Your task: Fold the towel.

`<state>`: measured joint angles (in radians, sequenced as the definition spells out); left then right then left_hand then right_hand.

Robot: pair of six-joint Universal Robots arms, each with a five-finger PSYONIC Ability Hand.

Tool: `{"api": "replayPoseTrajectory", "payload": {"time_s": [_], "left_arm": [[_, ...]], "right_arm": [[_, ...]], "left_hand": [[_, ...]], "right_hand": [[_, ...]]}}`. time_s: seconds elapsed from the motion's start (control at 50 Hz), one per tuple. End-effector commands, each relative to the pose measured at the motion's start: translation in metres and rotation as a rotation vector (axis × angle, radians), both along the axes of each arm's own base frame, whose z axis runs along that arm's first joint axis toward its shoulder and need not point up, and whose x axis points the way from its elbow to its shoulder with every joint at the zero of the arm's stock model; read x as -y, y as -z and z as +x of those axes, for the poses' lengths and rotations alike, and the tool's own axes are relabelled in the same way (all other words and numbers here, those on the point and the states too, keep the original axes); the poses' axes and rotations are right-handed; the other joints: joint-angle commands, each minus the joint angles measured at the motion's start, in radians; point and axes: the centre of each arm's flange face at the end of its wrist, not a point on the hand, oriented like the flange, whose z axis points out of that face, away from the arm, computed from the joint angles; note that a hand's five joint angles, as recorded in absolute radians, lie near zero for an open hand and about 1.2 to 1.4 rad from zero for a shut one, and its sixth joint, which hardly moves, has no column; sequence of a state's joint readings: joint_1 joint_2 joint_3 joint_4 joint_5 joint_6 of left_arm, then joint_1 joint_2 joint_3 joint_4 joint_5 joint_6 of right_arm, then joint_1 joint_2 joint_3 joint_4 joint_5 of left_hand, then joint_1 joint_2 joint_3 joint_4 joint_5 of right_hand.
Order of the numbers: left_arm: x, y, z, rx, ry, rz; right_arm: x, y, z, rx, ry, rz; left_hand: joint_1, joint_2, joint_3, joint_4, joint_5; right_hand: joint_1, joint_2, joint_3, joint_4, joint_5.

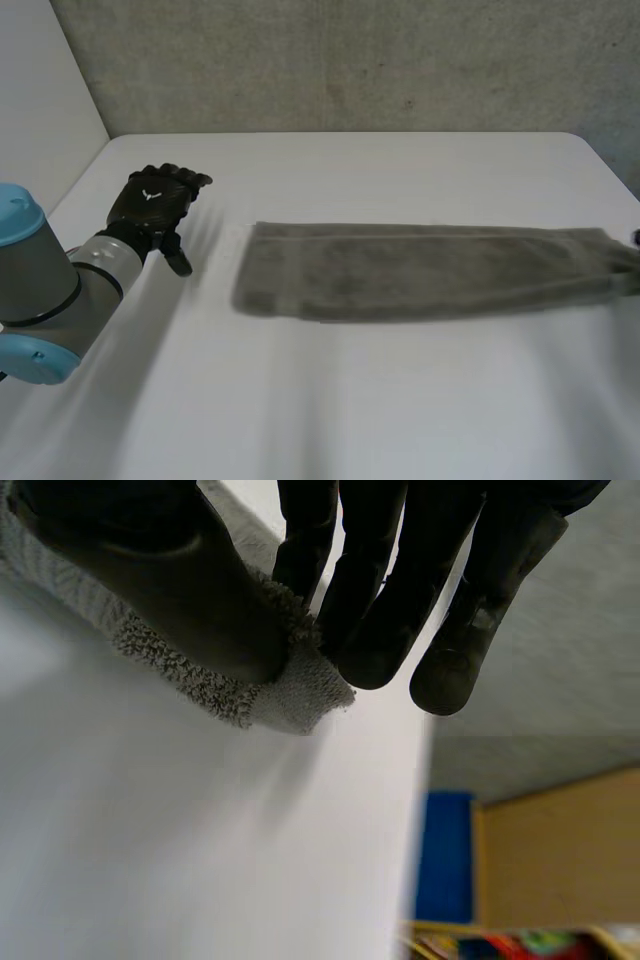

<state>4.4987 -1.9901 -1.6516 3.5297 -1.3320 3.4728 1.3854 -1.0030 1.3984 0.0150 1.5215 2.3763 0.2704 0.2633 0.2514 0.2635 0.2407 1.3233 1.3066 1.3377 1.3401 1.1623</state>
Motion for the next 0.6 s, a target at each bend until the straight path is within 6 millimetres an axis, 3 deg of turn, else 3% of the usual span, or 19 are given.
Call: {"api": "replayPoseTrajectory", "payload": {"time_s": [0.02,0.04,0.06,0.1,0.12,0.14,0.16,0.2,0.22,0.26,0.32,0.36,0.38,0.42,0.44,0.48,0.56,0.58,0.6], "left_arm": [[0.0,-0.005,0.002,-0.005,-0.006,-0.012],[0.0,-0.006,0.002,-0.006,-0.006,-0.014],[0.0,-0.006,0.002,-0.006,-0.008,-0.015],[0.0,-0.007,0.002,-0.007,-0.008,-0.016],[0.0,-0.007,0.002,-0.008,-0.008,-0.018],[0.0,-0.007,0.002,-0.008,-0.008,-0.018],[0.0,-0.007,0.002,-0.008,-0.009,-0.018],[0.0,-0.007,0.002,-0.008,-0.01,-0.018],[0.0,-0.007,0.002,-0.008,-0.01,-0.018],[0.0,-0.007,0.001,-0.008,-0.008,-0.018],[0.0,-0.007,0.002,-0.007,-0.01,-0.016],[0.0,-0.007,0.002,-0.007,-0.011,-0.016],[0.0,-0.007,0.002,-0.007,-0.01,-0.016],[-0.001,-0.007,0.002,-0.007,-0.01,-0.015],[-0.001,-0.007,0.002,-0.007,-0.01,-0.015],[-0.001,-0.007,0.002,-0.007,-0.01,-0.015],[-0.001,-0.006,0.002,-0.007,-0.008,-0.012],[-0.001,-0.006,0.002,-0.007,-0.008,-0.012],[-0.001,-0.006,0.002,-0.007,-0.008,-0.012]], "right_arm": [[0.024,-0.044,-0.012,-0.08,0.038,-0.135],[0.024,-0.057,0.01,-0.058,-0.001,-0.176],[0.024,-0.057,0.01,-0.057,-0.001,-0.177],[0.016,-0.084,0.062,0.01,-0.106,-0.265],[0.016,-0.085,0.063,0.011,-0.107,-0.266],[0.006,-0.096,0.093,0.04,-0.176,-0.3],[0.006,-0.096,0.093,0.041,-0.176,-0.3],[-0.025,-0.108,0.163,0.088,-0.353,-0.338],[-0.025,-0.108,0.163,0.088,-0.353,-0.338],[-0.064,-0.112,0.225,0.123,-0.519,-0.362],[-0.084,-0.111,0.249,0.14,-0.592,-0.366],[-0.12,-0.093,0.291,0.154,-0.725,-0.345],[-0.12,-0.093,0.291,0.154,-0.726,-0.345],[-0.147,-0.063,0.317,0.137,-0.813,-0.276],[-0.147,-0.063,0.318,0.137,-0.814,-0.276],[-0.168,-0.034,0.333,0.103,-0.879,-0.212],[-0.18,-0.016,0.34,0.072,-0.91,-0.174],[-0.185,-0.012,0.342,0.059,-0.922,-0.167],[-0.185,-0.012,0.342,0.058,-0.922,-0.167]], "left_hand": [[-0.051,-0.044,-0.032,-0.044,-0.196],[-0.051,-0.044,-0.032,-0.044,-0.196],[-0.051,-0.044,-0.032,-0.044,-0.196],[-0.051,-0.044,-0.032,-0.044,-0.196],[-0.051,-0.044,-0.032,-0.044,-0.196],[-0.051,-0.044,-0.032,-0.044,-0.196],[-0.051,-0.044,-0.032,-0.044,-0.196],[-0.054,-0.047,-0.035,-0.047,-0.199],[-0.051,-0.044,-0.032,-0.044,-0.196],[-0.051,-0.044,-0.032,-0.044,-0.196],[-0.051,-0.044,-0.032,-0.044,-0.196],[-0.051,-0.044,-0.032,-0.044,-0.196],[-0.051,-0.044,-0.032,-0.044,-0.196],[-0.051,-0.044,-0.032,-0.044,-0.196],[-0.051,-0.044,-0.032,-0.044,-0.196],[-0.051,-0.044,-0.032,-0.044,-0.196],[-0.051,-0.044,-0.032,-0.044,-0.196],[-0.051,-0.044,-0.032,-0.044,-0.196],[-0.051,-0.044,-0.032,-0.044,-0.196]], "right_hand": [[0.073,0.09,0.059,0.056,0.059],[0.073,0.09,0.059,0.056,0.059],[0.073,0.09,0.059,0.056,0.059],[0.073,0.09,0.059,0.056,0.059],[0.073,0.09,0.059,0.056,0.059],[0.073,0.09,0.059,0.056,0.059],[0.073,0.09,0.059,0.056,0.059],[0.073,0.09,0.059,0.056,0.059],[0.073,0.09,0.059,0.056,0.059],[0.073,0.09,0.059,0.056,0.059],[0.073,0.09,0.059,0.056,0.059],[0.073,0.09,0.059,0.056,0.059],[0.073,0.09,0.059,0.056,0.059],[0.073,0.09,0.059,0.056,0.059],[0.073,0.09,0.059,0.056,0.059],[0.073,0.09,0.059,0.056,0.059],[0.073,0.09,0.059,0.056,0.059],[-0.231,-0.214,-0.246,-0.248,-0.245],[-0.234,-0.217,-0.249,-0.251,-0.248]]}}
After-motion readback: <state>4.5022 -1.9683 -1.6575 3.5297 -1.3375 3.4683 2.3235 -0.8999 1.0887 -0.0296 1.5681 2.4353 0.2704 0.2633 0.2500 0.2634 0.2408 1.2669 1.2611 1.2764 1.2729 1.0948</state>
